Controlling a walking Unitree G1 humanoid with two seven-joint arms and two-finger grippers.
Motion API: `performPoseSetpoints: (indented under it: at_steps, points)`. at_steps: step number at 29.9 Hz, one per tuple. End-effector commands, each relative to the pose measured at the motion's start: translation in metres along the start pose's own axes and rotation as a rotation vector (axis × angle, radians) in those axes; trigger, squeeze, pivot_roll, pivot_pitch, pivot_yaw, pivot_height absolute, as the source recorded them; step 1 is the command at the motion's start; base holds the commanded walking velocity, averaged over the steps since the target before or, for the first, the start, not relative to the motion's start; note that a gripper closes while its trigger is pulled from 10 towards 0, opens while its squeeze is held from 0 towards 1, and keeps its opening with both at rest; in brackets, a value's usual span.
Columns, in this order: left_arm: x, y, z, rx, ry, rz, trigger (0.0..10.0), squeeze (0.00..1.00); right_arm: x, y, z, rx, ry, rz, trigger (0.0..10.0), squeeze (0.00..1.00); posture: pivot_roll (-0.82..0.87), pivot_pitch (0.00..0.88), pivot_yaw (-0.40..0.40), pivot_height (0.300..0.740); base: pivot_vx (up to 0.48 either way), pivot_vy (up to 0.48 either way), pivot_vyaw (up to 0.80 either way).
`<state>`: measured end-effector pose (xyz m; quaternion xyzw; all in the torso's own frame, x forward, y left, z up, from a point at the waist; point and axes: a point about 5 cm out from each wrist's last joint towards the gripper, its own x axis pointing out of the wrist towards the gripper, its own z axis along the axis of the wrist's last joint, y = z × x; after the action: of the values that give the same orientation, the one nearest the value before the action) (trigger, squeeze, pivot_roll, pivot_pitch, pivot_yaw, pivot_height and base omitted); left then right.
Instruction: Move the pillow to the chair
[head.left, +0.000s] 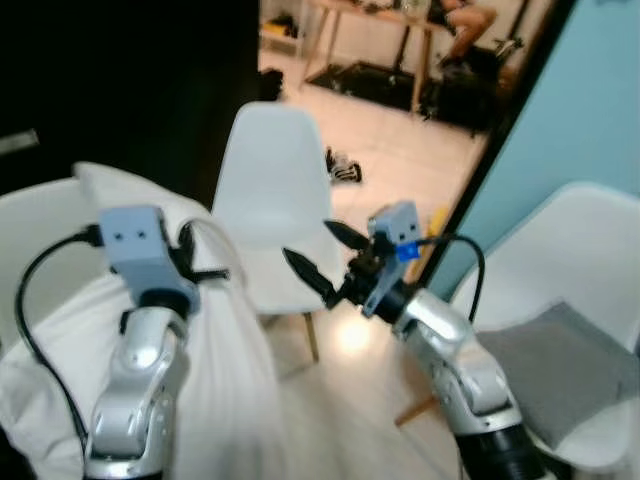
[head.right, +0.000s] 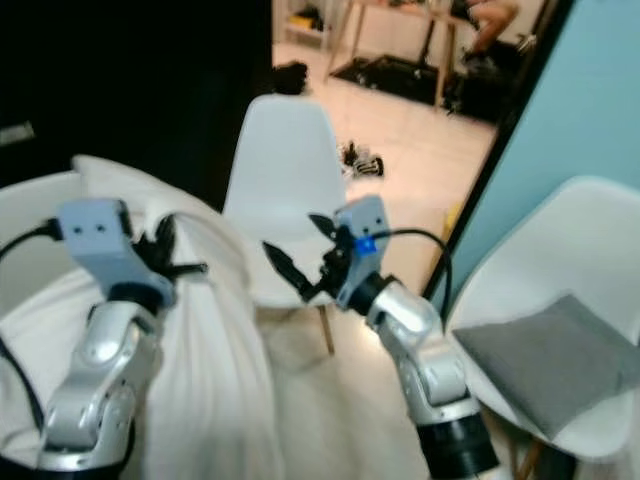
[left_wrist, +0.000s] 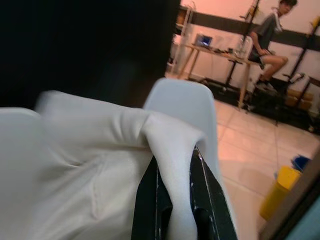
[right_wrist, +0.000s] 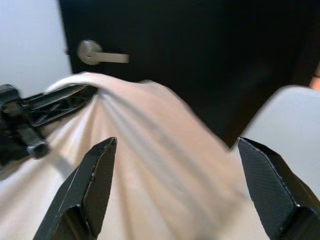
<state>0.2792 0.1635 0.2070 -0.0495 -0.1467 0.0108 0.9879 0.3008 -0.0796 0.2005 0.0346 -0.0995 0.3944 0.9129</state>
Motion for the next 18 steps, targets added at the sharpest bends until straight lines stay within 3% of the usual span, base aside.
performPoseSetpoints:
  at_steps: [1, 8, 13, 15, 17, 18]
  points:
    - [0.003, -0.004, 0.018, -0.002, -0.095, -0.035, 10.0, 0.0, 0.0, 0.002, -0.003, 0.018, 0.014, 0.004, 10.0, 0.0, -0.06, 0.0, -0.106, 0.74, 0.285, 0.0, 0.0]
    - [0.004, 0.001, 0.018, 0.005, -0.079, -0.025, 10.0, 0.0, 0.0, 0.003, -0.003, 0.027, 0.015, 0.007, 10.0, 0.0, -0.06, 0.0, -0.106, 0.74, 0.328, 0.0, 0.0]
    - [0.004, 0.008, 0.011, 0.035, 0.008, -0.002, 10.0, 0.0, 0.0, 0.002, -0.003, 0.03, 0.018, 0.009, 10.0, 0.0, -0.06, 0.0, -0.108, 0.74, 0.0, 0.0, 0.0]
    - [0.004, 0.014, 0.008, 0.076, 0.047, 0.013, 10.0, 0.0, 0.0, 0.002, -0.003, 0.032, 0.02, 0.009, 10.0, 0.0, -0.06, 0.0, -0.108, 0.74, 0.0, 0.0, 0.0]
    - [0.004, 0.032, 0.01, 0.177, 0.1, 0.062, 10.0, 0.0, -0.001, 0.001, -0.003, 0.028, 0.027, 0.011, 10.0, 0.0, -0.06, 0.0, -0.11, 0.74, 0.0, 0.0, 0.0]
    - [0.004, 0.032, 0.01, 0.177, 0.1, 0.062, 10.0, 0.0, -0.001, 0.001, -0.003, 0.028, 0.027, 0.011, 10.0, 0.0, -0.06, 0.0, -0.11, 0.74, 0.0, 0.0, 0.0]
